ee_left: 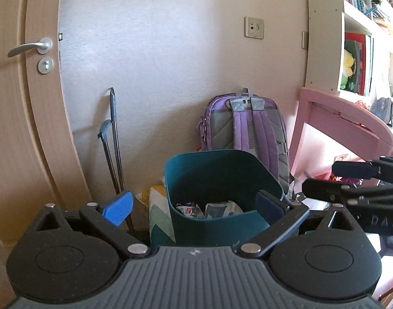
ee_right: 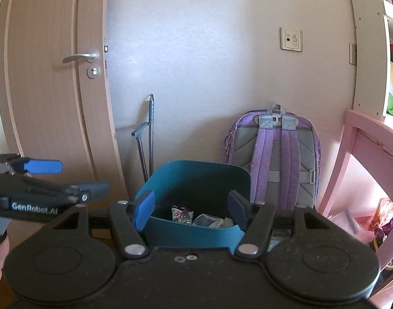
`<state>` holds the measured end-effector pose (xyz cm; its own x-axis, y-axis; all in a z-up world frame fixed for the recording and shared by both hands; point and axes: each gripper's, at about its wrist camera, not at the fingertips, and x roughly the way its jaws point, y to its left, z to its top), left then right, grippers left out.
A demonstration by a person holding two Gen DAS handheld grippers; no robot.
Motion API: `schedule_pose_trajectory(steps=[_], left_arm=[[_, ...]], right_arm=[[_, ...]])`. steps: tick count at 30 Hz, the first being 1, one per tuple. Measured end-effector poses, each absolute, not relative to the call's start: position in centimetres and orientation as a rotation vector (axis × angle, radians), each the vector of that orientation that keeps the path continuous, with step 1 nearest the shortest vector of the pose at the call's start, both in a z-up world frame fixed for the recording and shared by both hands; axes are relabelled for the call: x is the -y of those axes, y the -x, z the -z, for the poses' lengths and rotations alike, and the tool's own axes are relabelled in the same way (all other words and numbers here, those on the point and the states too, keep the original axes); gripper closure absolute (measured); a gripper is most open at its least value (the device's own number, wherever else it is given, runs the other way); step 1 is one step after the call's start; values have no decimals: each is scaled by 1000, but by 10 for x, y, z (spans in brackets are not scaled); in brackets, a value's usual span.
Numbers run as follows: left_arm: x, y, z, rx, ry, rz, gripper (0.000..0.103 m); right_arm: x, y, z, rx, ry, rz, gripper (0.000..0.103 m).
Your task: Collect trash
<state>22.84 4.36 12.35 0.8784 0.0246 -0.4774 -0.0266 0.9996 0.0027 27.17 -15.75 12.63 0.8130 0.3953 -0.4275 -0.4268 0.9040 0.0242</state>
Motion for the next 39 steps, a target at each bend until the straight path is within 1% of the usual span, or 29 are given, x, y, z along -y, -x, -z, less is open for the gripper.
schedule_pose_trajectory(steps=[10, 39], left_arm=[[-48, -202, -134, -487, 47, -16, 1], [-43, -175, -153, -434, 60, -17, 1]], right_arm=[[157, -247, -133, -427, 77, -479, 40], [165, -215, -153, -373, 53, -521, 39]])
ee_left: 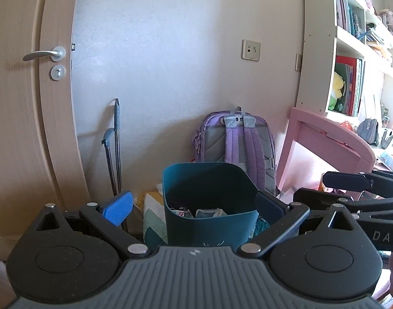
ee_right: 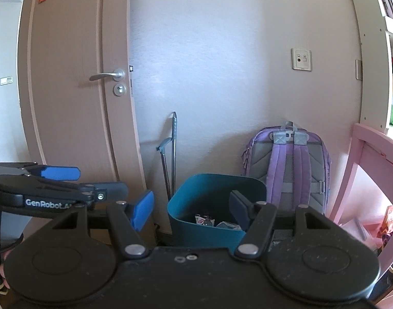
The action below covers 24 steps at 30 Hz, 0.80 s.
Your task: Collect trash
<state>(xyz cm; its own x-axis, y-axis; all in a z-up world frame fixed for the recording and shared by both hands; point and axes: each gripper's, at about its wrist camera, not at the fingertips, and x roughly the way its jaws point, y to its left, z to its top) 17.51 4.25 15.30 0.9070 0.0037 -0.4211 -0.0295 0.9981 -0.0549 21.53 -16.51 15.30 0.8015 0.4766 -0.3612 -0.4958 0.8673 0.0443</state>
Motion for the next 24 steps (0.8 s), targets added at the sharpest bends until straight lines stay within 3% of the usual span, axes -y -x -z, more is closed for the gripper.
schedule_pose_trajectory(steps=[24], left_arm=[[-34, -167, -152, -412, 26, -26, 1]], right_arm=[[166, -208, -154, -369, 47, -555, 38]])
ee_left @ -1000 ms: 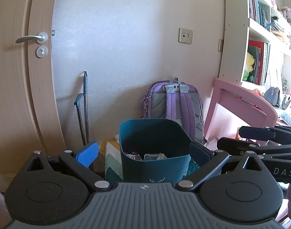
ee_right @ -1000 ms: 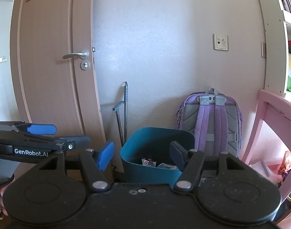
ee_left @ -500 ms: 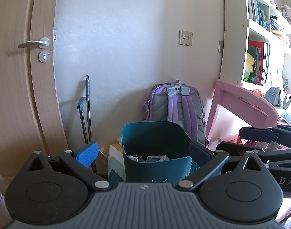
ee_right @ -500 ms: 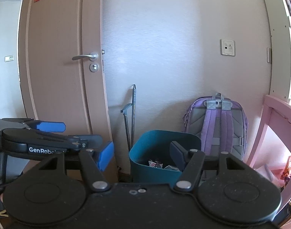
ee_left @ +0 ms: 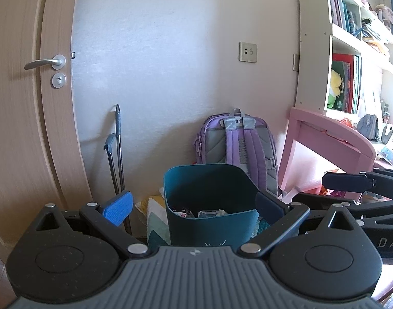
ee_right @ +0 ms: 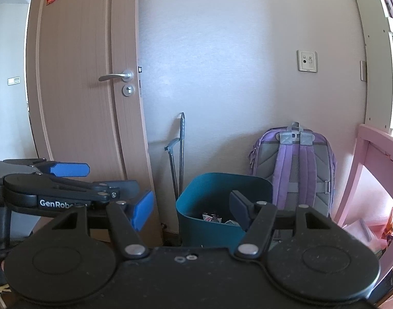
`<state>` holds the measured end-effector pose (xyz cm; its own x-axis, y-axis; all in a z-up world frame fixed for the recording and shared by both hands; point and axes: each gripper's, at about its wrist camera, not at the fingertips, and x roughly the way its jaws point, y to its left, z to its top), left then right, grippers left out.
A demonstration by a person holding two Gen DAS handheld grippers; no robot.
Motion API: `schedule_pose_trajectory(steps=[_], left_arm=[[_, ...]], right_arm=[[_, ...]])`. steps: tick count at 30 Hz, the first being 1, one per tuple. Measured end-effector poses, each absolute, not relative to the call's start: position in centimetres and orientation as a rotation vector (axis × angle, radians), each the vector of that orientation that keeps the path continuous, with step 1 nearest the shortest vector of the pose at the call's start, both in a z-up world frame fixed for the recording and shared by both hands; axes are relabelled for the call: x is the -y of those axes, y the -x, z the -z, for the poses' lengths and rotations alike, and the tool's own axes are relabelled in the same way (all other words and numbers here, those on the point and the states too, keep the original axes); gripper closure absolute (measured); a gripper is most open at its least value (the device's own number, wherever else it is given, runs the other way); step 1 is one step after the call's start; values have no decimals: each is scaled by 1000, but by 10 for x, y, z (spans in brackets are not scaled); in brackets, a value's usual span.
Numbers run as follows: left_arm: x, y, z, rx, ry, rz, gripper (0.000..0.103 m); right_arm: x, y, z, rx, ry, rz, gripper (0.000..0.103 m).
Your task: Collect trash
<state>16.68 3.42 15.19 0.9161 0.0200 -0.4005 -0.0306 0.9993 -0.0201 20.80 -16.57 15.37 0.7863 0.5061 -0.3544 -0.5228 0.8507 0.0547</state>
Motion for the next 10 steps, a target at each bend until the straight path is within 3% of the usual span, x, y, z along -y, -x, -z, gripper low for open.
schedule_pose_trajectory(steps=[10], left_arm=[[-28, -166, -142, -411, -1, -24, 1]], right_arm=[[170, -206, -144, -379, 47, -546, 38]])
